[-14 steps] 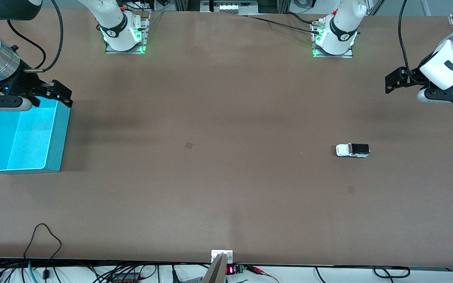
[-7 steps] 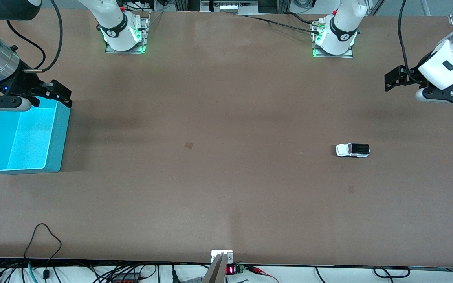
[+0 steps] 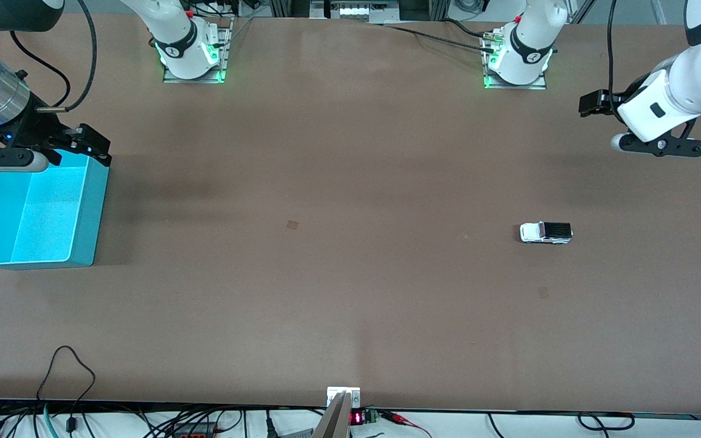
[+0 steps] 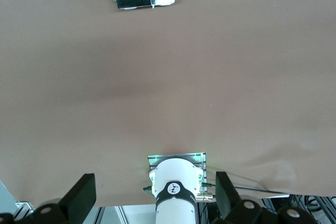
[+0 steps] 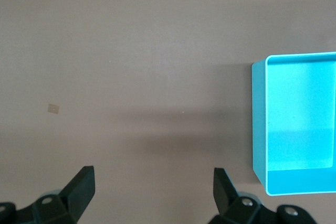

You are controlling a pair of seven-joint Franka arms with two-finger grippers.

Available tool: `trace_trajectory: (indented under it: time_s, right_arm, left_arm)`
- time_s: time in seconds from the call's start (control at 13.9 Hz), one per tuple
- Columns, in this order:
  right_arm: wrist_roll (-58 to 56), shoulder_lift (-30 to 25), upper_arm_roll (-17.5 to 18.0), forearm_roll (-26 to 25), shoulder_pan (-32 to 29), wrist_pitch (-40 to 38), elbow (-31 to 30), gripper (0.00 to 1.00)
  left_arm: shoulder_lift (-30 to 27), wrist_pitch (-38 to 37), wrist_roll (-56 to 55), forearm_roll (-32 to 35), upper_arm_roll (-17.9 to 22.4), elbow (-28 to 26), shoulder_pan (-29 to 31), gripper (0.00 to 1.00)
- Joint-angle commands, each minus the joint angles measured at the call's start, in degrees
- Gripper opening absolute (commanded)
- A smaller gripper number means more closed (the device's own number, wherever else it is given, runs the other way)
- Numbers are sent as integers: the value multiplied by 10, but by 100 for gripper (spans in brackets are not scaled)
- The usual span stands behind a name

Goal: Wind and store white jeep toy
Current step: 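Lower the open left gripper over the white toy jeep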

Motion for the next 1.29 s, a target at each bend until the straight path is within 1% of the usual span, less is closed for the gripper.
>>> trace_trajectory:
  time_s: [0.0, 0.22, 0.43, 0.57, 0.79, 0.93, 1.0, 1.22]
  right_arm:
    - [1, -10, -1, 0, -1, 1, -9, 100]
    - [1, -10, -1, 0, -1, 1, -9, 100]
    - [1, -9, -1, 0, -1, 1, -9, 100]
    - [1, -10, -1, 0, -1, 1, -9, 100]
    - [1, -9, -1, 0, -1, 1, -9, 100]
    - [1, -10, -1, 0, -1, 1, -9, 100]
    - [1, -9, -1, 0, -1, 1, -9, 100]
    - [0, -10, -1, 0, -1, 0, -9, 100]
  left_arm:
    - [9, 19, 72, 14, -2, 3, -2, 100]
    - [38, 52, 196, 13, -2, -4, 7, 100]
    - [39, 124, 290, 14, -2, -47, 18, 100]
    - [39, 198, 387, 14, -2, -93, 30, 100]
    - [40, 323, 506, 46, -2, -169, 41, 100]
    - [55, 421, 596, 63, -2, -214, 53, 100]
    - [72, 463, 634, 64, -2, -227, 56, 100]
    - [134, 556, 741, 64, -2, -233, 57, 100]
